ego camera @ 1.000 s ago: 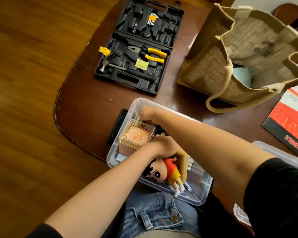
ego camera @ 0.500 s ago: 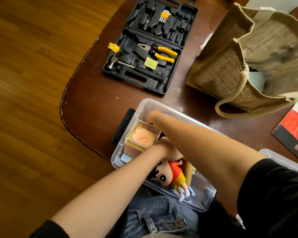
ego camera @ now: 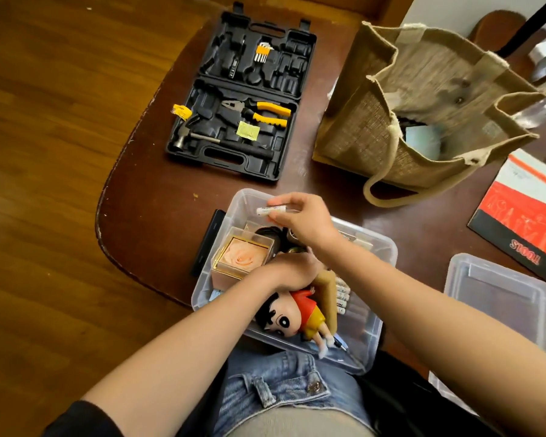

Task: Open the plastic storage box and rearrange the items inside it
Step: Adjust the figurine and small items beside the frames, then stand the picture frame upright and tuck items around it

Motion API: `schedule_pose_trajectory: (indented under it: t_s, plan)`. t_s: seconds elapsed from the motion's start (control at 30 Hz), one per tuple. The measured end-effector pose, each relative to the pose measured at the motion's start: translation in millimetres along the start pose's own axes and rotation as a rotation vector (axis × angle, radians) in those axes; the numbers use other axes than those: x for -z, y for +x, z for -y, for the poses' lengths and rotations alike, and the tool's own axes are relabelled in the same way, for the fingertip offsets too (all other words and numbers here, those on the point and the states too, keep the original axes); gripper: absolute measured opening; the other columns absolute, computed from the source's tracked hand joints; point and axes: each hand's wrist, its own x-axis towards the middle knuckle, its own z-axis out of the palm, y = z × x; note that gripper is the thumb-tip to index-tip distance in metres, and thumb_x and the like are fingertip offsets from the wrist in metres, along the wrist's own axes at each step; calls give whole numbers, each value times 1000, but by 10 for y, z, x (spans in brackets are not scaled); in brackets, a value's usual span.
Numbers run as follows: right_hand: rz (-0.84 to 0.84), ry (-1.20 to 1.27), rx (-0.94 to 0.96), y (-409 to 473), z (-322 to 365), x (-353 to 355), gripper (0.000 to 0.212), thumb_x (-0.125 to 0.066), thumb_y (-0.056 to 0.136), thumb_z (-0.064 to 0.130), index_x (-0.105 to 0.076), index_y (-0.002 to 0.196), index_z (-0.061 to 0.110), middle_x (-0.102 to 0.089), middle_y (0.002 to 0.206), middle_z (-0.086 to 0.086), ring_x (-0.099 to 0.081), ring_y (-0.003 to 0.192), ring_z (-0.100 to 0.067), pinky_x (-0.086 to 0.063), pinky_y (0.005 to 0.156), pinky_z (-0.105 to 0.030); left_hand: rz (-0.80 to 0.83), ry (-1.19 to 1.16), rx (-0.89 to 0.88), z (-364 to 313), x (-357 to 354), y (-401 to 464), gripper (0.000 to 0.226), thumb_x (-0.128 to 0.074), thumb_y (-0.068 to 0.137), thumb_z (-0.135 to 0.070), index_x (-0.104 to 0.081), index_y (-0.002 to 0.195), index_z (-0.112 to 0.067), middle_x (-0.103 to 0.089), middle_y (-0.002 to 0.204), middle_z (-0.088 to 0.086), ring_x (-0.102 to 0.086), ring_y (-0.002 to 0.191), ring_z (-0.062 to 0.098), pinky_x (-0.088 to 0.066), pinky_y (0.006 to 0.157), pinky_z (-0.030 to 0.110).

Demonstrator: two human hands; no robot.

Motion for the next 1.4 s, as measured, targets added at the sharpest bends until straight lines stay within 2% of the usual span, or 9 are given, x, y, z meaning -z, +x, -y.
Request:
schedule_pose_trajectory:
  t_s: [0.1, 0.2, 0.27, 0.43, 0.67, 0.8, 1.0, 1.2, 1.4]
  plan:
    - [-73, 68, 0, -214, -44, 423, 18, -68, 80, -3, -69, 97, 4, -69, 97, -23, -66, 83, -22, -54, 81, -34, -9, 20, -57, -26, -1, -6, 39, -24, 102, -24, -42, 68, -16, -51, 68, 1, -52, 69, 20, -35, 62, 27]
    - [-133, 160, -7, -386, -173, 789, 16, -65, 84, -1, -67, 100, -3, -69, 87, -19, -69, 66, -9, -56, 62, -18, -9, 101, -108, -22, 17, -2, 34, -26, 100, -22, -49, 80, -8, -58, 91, 17, -53, 92, 32, -40, 78, 37]
    - [-176, 96, -19, -488, -314, 978, 9, -64, 87, 5, -68, 92, -1, -69, 82, -15, -67, 58, -8, -55, 57, -17, 1, 138, -118, -26, 18, 9, 37, -23, 98, -26, -43, 70, -12, -53, 90, 20, -51, 91, 32, -40, 80, 41]
    - [-121, -598, -60, -649, -664, 1180, 23, -62, 89, 33, -64, 76, 14, -69, 69, 0, -64, 64, -12, -50, 64, -30, -18, 29, -139, -38, 48, 48, 41, -30, 99, -17, -32, 58, -18, -37, 66, 6, -37, 69, 21, -31, 66, 36]
    - [215, -1379, 50, -701, -855, 829, 6, -59, 87, 14, -56, 88, 9, -64, 97, -12, -62, 92, -31, -43, 65, -32, 19, -62, -146, -62, 104, 39, 40, -33, 98, -16, -32, 58, -20, -31, 60, -1, -29, 57, 11, -25, 57, 30]
    - [378, -1431, -35, -599, -1018, 595, 18, -58, 87, 8, -60, 104, 7, -64, 107, -11, -61, 101, -30, -47, 70, -34, 33, -69, -160, -54, 109, 23, 39, -33, 98, -17, -32, 59, -20, -32, 63, 1, -29, 61, 13, -26, 59, 30]
    - [386, -1294, -156, -519, -1282, 495, 22, -58, 85, 5, -62, 106, 7, -64, 112, -12, -61, 104, -31, -51, 79, -36, 56, -44, -178, -34, 119, 33, 37, -34, 99, -18, -35, 62, -18, -34, 69, 8, -32, 65, 16, -28, 64, 34]
    - [412, -1505, -102, -457, -1367, 427, 27, -42, 95, 7, -60, 115, 9, -60, 122, -9, -57, 113, -28, -49, 85, -35, 221, -20, -201, -102, 204, -91, 41, -50, 81, -69, -58, 69, -31, -54, 71, -14, -50, 66, 1, -39, 67, 18]
    - [516, -1614, -46, -405, -1359, 451, 26, -48, 95, 11, -57, 119, 11, -60, 121, -6, -57, 112, -25, -49, 85, -33, 207, 104, -305, -120, 252, -157, 35, -75, 79, -34, -64, 101, -10, -65, 98, 10, -58, 87, 18, -47, 77, 32]
